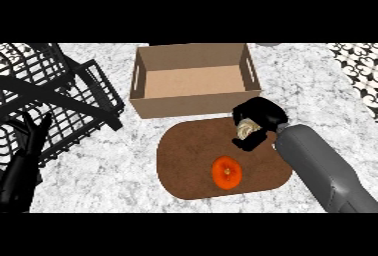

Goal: Pick the cupcake from the cutting board and place it in the cardboard box

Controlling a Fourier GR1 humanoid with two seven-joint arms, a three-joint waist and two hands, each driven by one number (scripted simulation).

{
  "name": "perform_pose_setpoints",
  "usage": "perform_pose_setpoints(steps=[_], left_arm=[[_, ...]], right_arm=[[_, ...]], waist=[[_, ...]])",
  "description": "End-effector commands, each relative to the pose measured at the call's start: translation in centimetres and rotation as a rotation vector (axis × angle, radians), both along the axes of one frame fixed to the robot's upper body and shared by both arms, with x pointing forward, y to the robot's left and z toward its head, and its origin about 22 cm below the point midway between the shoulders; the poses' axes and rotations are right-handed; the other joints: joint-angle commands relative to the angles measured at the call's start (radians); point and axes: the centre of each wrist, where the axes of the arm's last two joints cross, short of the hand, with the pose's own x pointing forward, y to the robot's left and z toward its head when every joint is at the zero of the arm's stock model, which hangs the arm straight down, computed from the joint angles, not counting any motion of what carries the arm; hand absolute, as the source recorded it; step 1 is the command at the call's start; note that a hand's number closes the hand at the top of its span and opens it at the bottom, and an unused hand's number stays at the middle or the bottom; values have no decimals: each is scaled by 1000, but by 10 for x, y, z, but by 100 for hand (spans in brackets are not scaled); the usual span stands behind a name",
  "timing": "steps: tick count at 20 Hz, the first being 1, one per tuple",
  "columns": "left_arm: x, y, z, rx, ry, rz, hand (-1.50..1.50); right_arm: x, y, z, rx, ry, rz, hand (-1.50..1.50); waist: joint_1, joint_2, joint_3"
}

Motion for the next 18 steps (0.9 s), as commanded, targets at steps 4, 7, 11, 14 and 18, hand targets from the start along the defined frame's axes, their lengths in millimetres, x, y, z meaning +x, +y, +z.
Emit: perform_pose_setpoints(steps=[4, 7, 11, 14, 18], left_arm=[[-29, 41, -29, -17, 184, 261, 0], [-30, 44, -26, -16, 184, 277, 0], [-31, 44, -27, -25, 192, 288, 0], [-28, 43, -21, -33, 197, 260, 0], [-30, 48, -23, -31, 210, 266, 0]], right_arm=[[-18, -75, -28, -56, -38, -791, 150], [-11, -61, -16, -74, -174, -919, 150], [0, -33, 11, -32, -356, -991, 150], [11, -11, 47, -17, -550, -960, 150], [2, 44, 62, 34, -616, -904, 150]], waist=[[-75, -10, -27], [-71, -14, -30], [-61, -16, -31], [-42, -15, -29], [-28, -13, -28]])
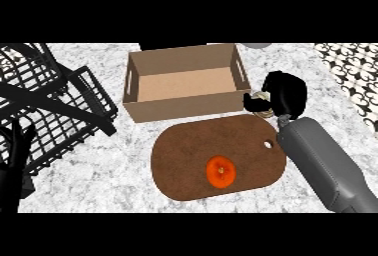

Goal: Pick the cupcake from the cutting board and place it in the cardboard box

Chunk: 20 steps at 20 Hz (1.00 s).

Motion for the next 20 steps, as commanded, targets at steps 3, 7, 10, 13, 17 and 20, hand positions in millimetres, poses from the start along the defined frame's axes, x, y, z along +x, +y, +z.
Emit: perform_pose_setpoints(steps=[3, 7, 10, 13, 17, 20], left_arm=[[1, 26, -24, -66, 163, 198, 0], [4, 23, -20, -79, 168, 153, 0], [14, 31, -14, -76, 152, 150, 0], [24, 27, -22, -76, 149, 130, 0], [32, 25, -11, -80, 141, 106, 0], [38, 20, -14, -76, 121, 106, 0]], right_arm=[[-10, 72, 46, 4, -124, 25, 150], [-17, 114, 81, 101, -170, 2, 150], [-16, 132, 112, 170, -187, -13, 150], [-5, 129, 136, 189, -220, -56, 150], [13, 123, 144, 261, -239, -106, 150], [18, 127, 144, 316, -223, -116, 150]], waist=[[24, 25, -19], [67, 36, -15], [85, 46, -14], [90, 57, -14], [124, 73, -12], [125, 78, -13]])
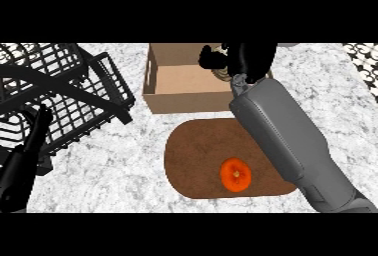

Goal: Pick the cupcake from the cutting board and place it in the cardboard box

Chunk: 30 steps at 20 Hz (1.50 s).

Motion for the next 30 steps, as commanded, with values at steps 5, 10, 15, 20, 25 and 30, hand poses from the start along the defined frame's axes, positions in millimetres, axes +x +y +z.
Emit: perform_pose_setpoints(steps=[5, 10, 15, 20, 25, 30], left_arm=[[11, 35, -18, -22, 165, 195, 0], [16, 24, -21, -31, 155, 149, 0], [15, 22, -23, -26, 162, 153, 0], [20, 19, -17, -28, 130, 144, 0], [21, 21, -13, -29, 151, 149, 0], [23, 28, -15, -36, 157, 153, 0]], right_arm=[[28, -10, 6, 131, 22, -78, 150], [47, -28, -1, 134, 63, -130, 150], [56, -50, -33, 190, 111, -235, 150], [61, -54, -45, 315, 133, -253, -150], [60, -47, -55, 313, 35, -208, -150], [64, -57, -40, 312, -143, -177, -150]], waist=[[37, 31, -20], [57, 47, -21], [61, 51, -20], [86, 63, -19], [82, 54, -18], [63, 46, -19]])
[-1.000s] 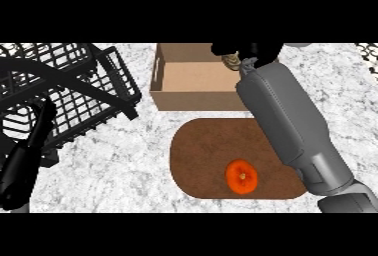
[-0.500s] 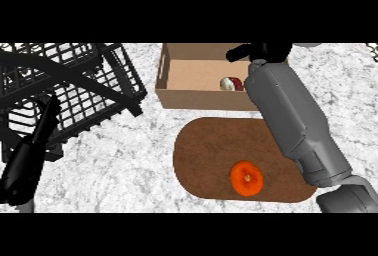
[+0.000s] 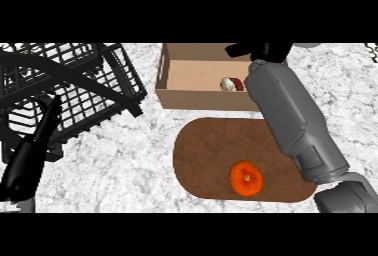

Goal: Pick the cupcake from the cutting board and place it in the cardboard box

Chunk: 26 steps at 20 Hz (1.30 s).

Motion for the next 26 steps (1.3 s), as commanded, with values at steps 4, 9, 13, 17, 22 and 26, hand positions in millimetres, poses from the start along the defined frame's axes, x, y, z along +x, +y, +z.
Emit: perform_pose_setpoints(steps=[4, 9, 13, 17, 22, 26], left_arm=[[3, 42, -23, -28, 187, 219, 0], [0, 39, -38, -29, 218, 250, 0], [-2, 50, -31, -30, 227, 269, 0], [-19, 64, -37, -20, 225, 320, 0], [-16, 67, -35, -24, 232, 340, 0], [-24, 88, -49, -30, 269, 379, 0]], right_arm=[[0, 0, 5, 80, -265, -79, -150], [0, -2, 17, 123, -358, -68, -150], [-8, -14, -4, 183, -370, -101, -150], [-22, -31, -24, 189, -358, -122, -150], [-37, -64, -29, 165, -354, -115, -150], [-79, -79, -55, 169, -308, -85, -150]], waist=[[-19, 4, -20], [-54, -12, -21], [-72, -21, -20], [-112, -41, -21], [-152, -45, -22], [-160, -57, -23]])
